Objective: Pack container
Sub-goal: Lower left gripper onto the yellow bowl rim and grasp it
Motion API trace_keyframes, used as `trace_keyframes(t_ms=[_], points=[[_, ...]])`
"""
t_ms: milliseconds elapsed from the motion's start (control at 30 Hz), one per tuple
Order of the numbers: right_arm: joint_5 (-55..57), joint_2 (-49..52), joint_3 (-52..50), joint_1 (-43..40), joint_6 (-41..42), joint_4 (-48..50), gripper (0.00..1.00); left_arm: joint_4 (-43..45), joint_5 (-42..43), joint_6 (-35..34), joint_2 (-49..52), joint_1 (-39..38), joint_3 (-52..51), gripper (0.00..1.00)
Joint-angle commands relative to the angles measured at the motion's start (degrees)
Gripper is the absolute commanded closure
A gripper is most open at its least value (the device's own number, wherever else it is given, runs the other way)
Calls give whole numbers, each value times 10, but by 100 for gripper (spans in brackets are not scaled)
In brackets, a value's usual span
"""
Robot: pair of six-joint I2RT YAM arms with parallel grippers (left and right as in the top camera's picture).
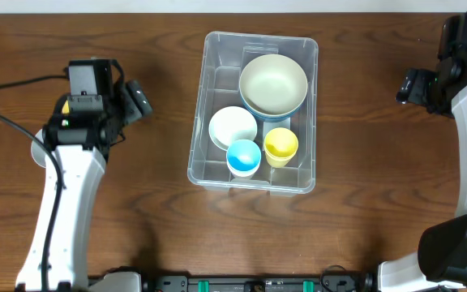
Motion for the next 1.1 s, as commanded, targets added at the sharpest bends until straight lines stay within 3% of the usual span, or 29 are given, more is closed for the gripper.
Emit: trace_keyframes(t_ms=[0,67,133,433,600,733,1067], points=[[0,-9,7,-3,9,0,1,0,-15,-189,43,37,7,6],[0,-9,7,-3,9,0,1,7,-10,-231,68,54,7,13],[0,-9,7,-3,9,0,1,33,5,-211,96,66,7,20],[0,-9,7,-3,9,0,1,151,21,205,187,64,7,23],[0,-9,7,-3,9,0,1,182,20,336,215,65,7,22],[0,-9,7,-3,9,0,1,198,3,386,233,65,7,22],[0,-9,7,-3,9,0,1,202,-21,421,298,71,7,41]])
